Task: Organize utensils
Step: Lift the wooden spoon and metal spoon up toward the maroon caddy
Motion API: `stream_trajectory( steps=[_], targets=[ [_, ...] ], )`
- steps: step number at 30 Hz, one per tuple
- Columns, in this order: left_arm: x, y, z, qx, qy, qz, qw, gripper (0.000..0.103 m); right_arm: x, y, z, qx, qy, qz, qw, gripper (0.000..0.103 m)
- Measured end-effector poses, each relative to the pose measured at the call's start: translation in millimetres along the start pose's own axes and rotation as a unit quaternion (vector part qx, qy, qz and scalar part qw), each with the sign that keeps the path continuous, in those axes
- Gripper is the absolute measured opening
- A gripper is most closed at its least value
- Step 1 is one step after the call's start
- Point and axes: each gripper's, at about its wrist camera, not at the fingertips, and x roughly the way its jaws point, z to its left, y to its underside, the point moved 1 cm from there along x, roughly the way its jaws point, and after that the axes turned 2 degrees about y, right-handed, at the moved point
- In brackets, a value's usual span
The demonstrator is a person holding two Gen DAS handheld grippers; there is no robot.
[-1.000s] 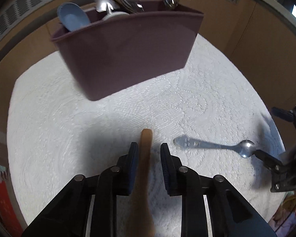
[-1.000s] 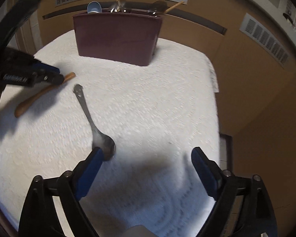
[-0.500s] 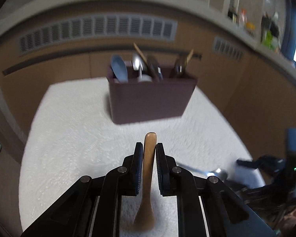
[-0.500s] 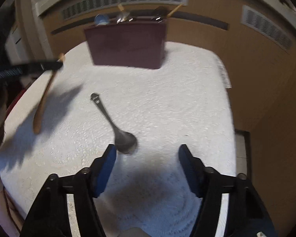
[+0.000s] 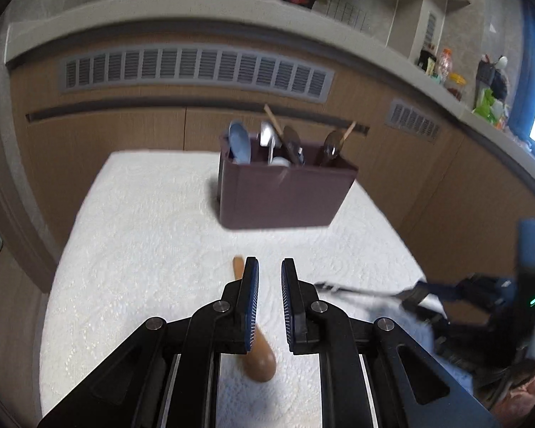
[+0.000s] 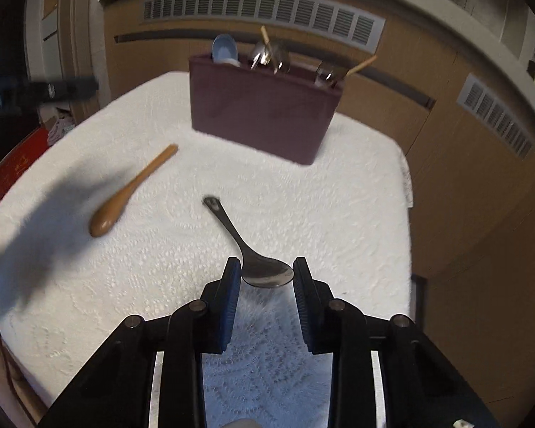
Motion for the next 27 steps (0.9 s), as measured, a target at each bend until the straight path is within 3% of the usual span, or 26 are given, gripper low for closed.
stream_trajectory(
  steps=[6,8,10,11,17,18,19,20,27],
  targets=[
    [20.4,31.0,10.5,-0.019,-0.017,0.060,0.9978,0.022,-47.3,-33.9,-25.6,0.045,0.014,-0.060,0.997,0.027],
    [25.2,45.0,7.9,-0.022,-0.010,0.077,0.9967,0.031,-55.7,-44.6,-31.6,0.057,0.014,-0.075,0.995,0.027],
    [30.1,59.1,1.4,-0.019,-0.009,0.090,0.9957,0.049,-57.9,-52.9,-33.6,0.062,0.012,-0.081,0.995,0.027],
    [32.9,64.9,-2.0,-0.018,-0.015,0.093,0.9954,0.052,-56.7,-54.6,-33.2,0.063,0.014,-0.082,0.995,0.027],
    [54.9,77.0,-11.4,0.000,-0.068,0.108,0.9918,0.051,-47.0,-51.6,-29.5,0.069,0.010,-0.070,0.995,0.027],
    [57.3,76.7,-10.7,0.001,-0.075,0.106,0.9915,0.044,-45.9,-50.6,-29.7,0.070,0.012,-0.071,0.995,0.027],
    [57.6,76.2,-9.3,0.001,-0.080,0.103,0.9915,0.030,-46.2,-49.6,-30.3,0.070,0.013,-0.071,0.995,0.027],
    [56.2,74.5,-7.5,-0.001,-0.079,0.100,0.9919,0.031,-46.8,-48.6,-30.3,0.070,0.019,-0.073,0.995,0.027],
    [-1.6,37.9,-7.2,0.022,-0.084,-0.011,0.9962,0.031,-60.1,-48.3,-32.3,0.066,0.030,-0.090,0.993,0.027]
  ],
)
